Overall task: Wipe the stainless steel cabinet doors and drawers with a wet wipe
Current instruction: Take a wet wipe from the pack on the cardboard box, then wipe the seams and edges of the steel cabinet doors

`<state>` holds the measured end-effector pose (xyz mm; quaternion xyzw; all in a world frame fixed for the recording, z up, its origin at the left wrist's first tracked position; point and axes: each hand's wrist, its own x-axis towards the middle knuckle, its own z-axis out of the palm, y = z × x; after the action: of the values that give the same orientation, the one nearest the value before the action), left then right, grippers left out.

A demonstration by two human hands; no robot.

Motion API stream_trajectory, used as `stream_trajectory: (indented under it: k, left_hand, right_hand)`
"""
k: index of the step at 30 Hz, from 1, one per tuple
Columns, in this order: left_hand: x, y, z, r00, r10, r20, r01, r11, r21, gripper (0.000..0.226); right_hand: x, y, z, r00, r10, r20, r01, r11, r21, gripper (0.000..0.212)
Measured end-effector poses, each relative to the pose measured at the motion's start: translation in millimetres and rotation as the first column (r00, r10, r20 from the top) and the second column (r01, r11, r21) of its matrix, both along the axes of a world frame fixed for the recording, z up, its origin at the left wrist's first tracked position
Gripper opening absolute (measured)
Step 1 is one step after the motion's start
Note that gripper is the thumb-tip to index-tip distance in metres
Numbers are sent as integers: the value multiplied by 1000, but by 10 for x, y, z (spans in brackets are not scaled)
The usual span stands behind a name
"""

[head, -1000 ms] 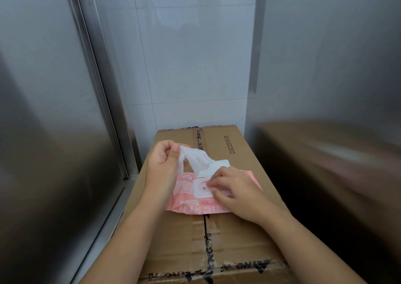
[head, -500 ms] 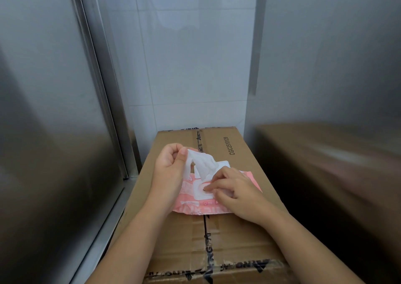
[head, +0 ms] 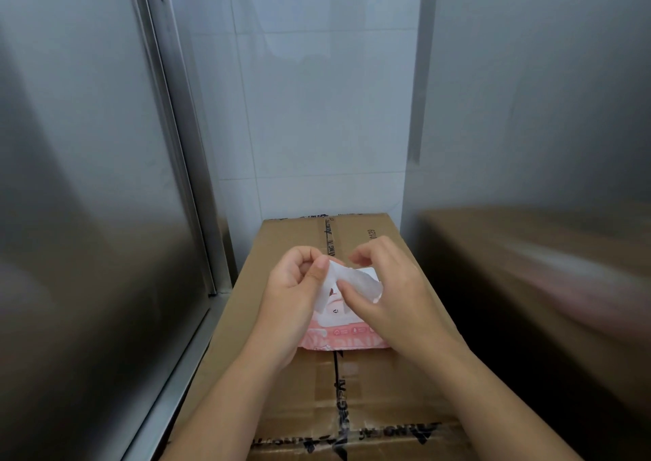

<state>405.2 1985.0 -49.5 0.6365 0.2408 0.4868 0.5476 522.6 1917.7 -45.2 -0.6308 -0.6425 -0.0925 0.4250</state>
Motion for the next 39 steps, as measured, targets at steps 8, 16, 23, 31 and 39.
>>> stream_trajectory:
  k: [8,16,23,31,39]
  left_hand:
    - [-54,-120,-63,1000,8,-13,-8,1000,17,9]
    - [-155,-310,-90,980,-8,-200,18,999,47,16]
    - [-223,-536,-53,998,-30,-48,30,1000,-10,25]
    - [-362,-819,-117,996,61,67,-58,998,-38,11]
    - [-691,-1155,-44,968,235,-92,-222,966,136,18]
  right_hand:
    - [-23,-105,5,990,95,-100,-93,995,31,4]
    - [41,-189,-77,923,188,-337,-167,982,91,11]
    - [121,-363,-89,789,325,-521,-316,943,109,19]
    - [72,-554,-149,751,398,-527,-448,893,35,23]
    - [-298,-684,-144,561,530,-636,-652,756,54,15]
